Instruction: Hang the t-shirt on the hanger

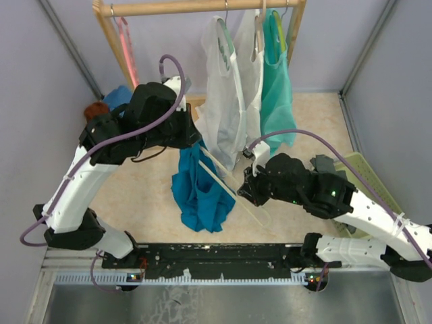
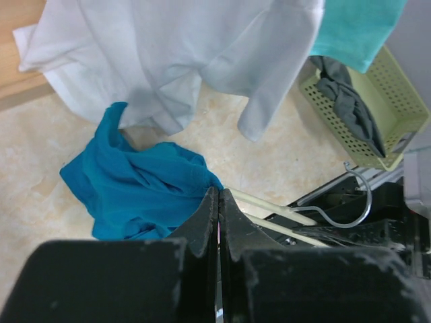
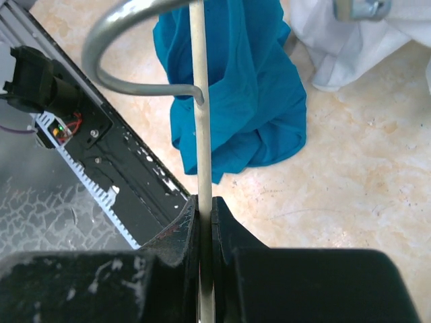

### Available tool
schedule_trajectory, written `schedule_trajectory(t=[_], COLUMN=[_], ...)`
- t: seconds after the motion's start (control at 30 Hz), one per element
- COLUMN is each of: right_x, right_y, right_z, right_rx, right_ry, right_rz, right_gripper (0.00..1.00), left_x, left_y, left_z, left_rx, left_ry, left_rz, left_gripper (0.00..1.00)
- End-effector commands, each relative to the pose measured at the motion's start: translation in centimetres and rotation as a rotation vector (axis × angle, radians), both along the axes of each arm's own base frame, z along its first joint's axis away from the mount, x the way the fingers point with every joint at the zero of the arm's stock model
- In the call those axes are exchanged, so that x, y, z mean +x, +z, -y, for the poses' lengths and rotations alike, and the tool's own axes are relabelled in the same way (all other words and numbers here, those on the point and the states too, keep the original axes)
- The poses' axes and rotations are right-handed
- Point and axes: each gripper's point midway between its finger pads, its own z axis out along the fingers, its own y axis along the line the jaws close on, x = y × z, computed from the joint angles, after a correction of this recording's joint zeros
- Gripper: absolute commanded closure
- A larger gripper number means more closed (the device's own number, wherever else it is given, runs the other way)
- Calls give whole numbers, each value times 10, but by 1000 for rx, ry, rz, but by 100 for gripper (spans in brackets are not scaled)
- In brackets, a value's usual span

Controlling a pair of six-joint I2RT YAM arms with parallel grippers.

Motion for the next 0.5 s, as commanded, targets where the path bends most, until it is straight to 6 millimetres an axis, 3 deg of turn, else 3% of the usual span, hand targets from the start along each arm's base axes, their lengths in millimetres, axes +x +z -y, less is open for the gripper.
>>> schedule_trajectory(t=[0.0,0.27,0.47], right_x=[6,3,-19], right_y=[41,114,129], right_z=[-12,-25,-6], right_rx=[91,388,625], right_ry=[5,76,130], right_rz=[66,239,334], right_gripper=[100,100,100], left_x=[-10,-37,-50], left_y=[39,90,86], left_z=[21,49,67], left_rx=[-134,-373,-393], left_ry=[-115,-312,-403], left_rz=[63,127,111], left_gripper=[100,100,100])
